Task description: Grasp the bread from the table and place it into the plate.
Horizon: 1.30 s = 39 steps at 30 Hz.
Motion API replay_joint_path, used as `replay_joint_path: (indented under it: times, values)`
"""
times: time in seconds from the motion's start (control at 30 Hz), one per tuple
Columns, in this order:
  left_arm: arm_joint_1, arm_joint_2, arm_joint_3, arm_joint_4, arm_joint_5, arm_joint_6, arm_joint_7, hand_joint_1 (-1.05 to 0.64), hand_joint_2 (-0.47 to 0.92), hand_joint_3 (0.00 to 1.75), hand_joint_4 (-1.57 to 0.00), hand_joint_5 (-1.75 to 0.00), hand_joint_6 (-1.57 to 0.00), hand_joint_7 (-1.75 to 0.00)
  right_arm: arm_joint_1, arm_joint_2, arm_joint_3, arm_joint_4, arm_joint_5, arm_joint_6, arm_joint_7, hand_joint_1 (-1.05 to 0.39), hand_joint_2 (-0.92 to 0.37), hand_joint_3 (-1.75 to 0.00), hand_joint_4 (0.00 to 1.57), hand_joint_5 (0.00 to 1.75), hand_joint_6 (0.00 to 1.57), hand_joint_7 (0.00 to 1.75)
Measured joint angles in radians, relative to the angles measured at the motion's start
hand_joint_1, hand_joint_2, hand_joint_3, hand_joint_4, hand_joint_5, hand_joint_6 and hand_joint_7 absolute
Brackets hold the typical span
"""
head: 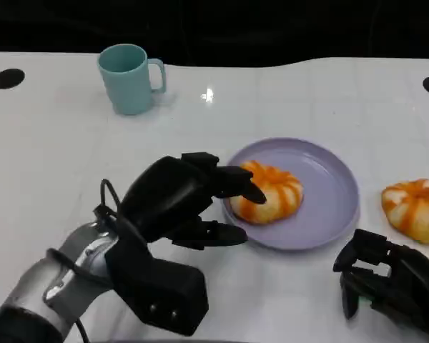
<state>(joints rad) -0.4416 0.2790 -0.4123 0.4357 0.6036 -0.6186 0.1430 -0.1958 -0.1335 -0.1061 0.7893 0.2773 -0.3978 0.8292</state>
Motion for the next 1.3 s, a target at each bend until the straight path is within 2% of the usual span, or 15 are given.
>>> replay_joint_path:
  times: [0.07, 0.3, 0.37, 0.43, 0.53, 0.7, 1.0, 1.3]
  values:
    - [0.023, 0.0, 0.01, 0.014, 0.0, -0.042, 0.04, -0.6, 0.92, 0.33, -0.66, -1.53, -0.55, -1.27, 0.001, 0.0, 0.0, -0.005, -0.001, 0.005, 0.0, -0.54, -0.92, -0.24, 0.68, 1.75, 0.71, 1.37]
    - [0.048, -0.001, 0.032, 0.045, 0.007, -0.108, 0.103, -0.61, 0.92, 0.34, -0.66, -1.54, -0.55, -1.3, 0.005, -0.001, 0.001, -0.013, -0.002, 0.013, -0.003, -0.54, -0.92, -0.24, 0.68, 1.75, 0.71, 1.37]
    - [0.053, -0.003, 0.036, 0.055, -0.019, -0.126, 0.098, -0.63, 0.92, 0.44, -0.69, -1.7, -0.51, -1.63, 0.005, 0.0, 0.002, -0.016, -0.004, 0.014, -0.004, -0.54, -0.92, -0.24, 0.68, 1.75, 0.71, 1.37]
    - [0.095, -0.008, 0.051, 0.068, -0.15, -0.192, 0.051, -0.63, 0.92, 0.45, -0.71, -1.74, -0.51, -1.7, 0.009, 0.0, 0.004, -0.024, -0.007, 0.014, -0.01, -0.54, -0.92, -0.24, 0.68, 1.75, 0.71, 1.37]
    - [0.174, -0.02, 0.063, 0.081, -0.311, -0.24, -0.049, -0.61, 0.92, 0.46, -0.72, -1.75, -0.52, -1.7, 0.017, -0.001, 0.005, -0.039, -0.009, 0.018, -0.022, -0.55, -0.92, -0.24, 0.68, 1.75, 0.72, 1.38]
    - [0.225, -0.052, 0.085, 0.091, -0.482, -0.257, -0.186, -0.66, 0.92, 0.49, -0.74, -1.75, -0.55, -1.71, 0.022, -0.001, 0.012, -0.053, -0.012, 0.035, -0.031, -0.55, -0.92, -0.24, 0.68, 1.75, 0.72, 1.38]
    - [0.252, -0.087, 0.136, 0.077, -0.517, -0.254, -0.288, -0.65, 0.92, 0.51, -0.76, -1.75, -0.56, -1.74, 0.031, -0.001, 0.014, -0.068, -0.012, 0.04, -0.038, -0.56, -0.92, -0.24, 0.69, 1.75, 0.72, 1.39]
    - [0.378, -0.113, 0.18, 0.006, -0.665, -0.163, -0.411, -0.64, 0.92, 0.48, -0.81, -1.75, -0.61, -1.75, 0.033, -0.001, 0.022, -0.072, -0.015, 0.04, -0.042, -0.54, -0.92, -0.25, 0.68, 1.75, 0.72, 1.38]
